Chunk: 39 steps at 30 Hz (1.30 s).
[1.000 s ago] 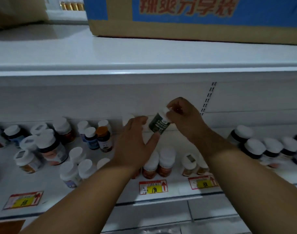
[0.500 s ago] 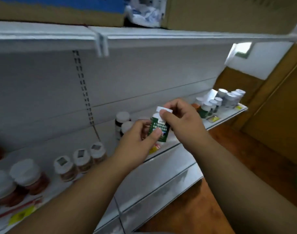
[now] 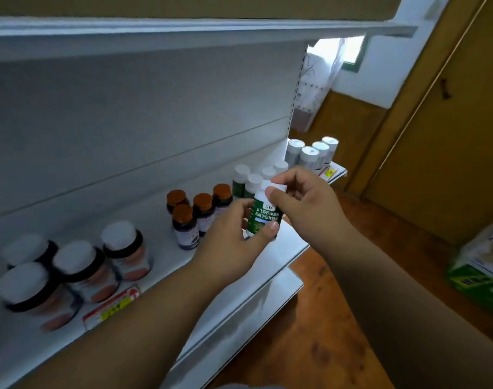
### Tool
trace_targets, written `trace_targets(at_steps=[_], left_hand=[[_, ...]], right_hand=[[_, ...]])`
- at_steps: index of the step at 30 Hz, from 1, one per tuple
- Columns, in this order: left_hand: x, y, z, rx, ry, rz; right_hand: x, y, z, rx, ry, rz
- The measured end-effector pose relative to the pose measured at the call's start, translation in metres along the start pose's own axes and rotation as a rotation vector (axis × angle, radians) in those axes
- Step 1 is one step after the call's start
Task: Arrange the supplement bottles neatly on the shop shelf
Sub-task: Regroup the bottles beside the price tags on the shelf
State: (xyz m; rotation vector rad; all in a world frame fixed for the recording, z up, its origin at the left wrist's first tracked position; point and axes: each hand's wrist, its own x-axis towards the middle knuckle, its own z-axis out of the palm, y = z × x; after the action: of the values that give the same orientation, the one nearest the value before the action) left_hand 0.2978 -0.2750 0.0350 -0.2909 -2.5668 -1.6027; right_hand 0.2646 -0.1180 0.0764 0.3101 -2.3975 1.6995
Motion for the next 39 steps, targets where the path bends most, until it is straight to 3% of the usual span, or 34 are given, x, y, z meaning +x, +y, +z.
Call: trace_targets(at_steps=[6, 15, 19, 23, 28, 34, 39], left_hand=[[0.082, -0.005, 0.027, 0.091, -0.026, 0.039], [0.164, -0.04, 0.067, 0.543, 0.338, -0.1], [0.192, -0.053, 0.079, 0.746, 0.274, -0.414], [0.211, -0.06, 0.086, 0.83, 0.213, -0.569], [0.212, -0.066, 0.098, 0.82, 0.202, -0.56], [0.215, -0.069, 0.102, 0.844, 0.245, -0.558], [0.214, -0.067, 0.103, 0.853, 0.261, -0.551]], right_hand=[[0.07, 0.026, -0.038, -0.108, -0.008, 0.022], [0.204, 0.088, -0.046, -0.172, -0.125, -0.134], [0.258, 0.113, -0.03, -0.296, -0.285, -0.232], [0.283, 0.14, -0.011, -0.411, -0.543, -0.35], [0.281, 0.165, 0.005, -0.458, -0.801, -0.406], [0.287, 0.172, 0.009, -0.477, -0.873, -0.479], [0.289, 0.167, 0.009, -0.431, -0.912, -0.428]])
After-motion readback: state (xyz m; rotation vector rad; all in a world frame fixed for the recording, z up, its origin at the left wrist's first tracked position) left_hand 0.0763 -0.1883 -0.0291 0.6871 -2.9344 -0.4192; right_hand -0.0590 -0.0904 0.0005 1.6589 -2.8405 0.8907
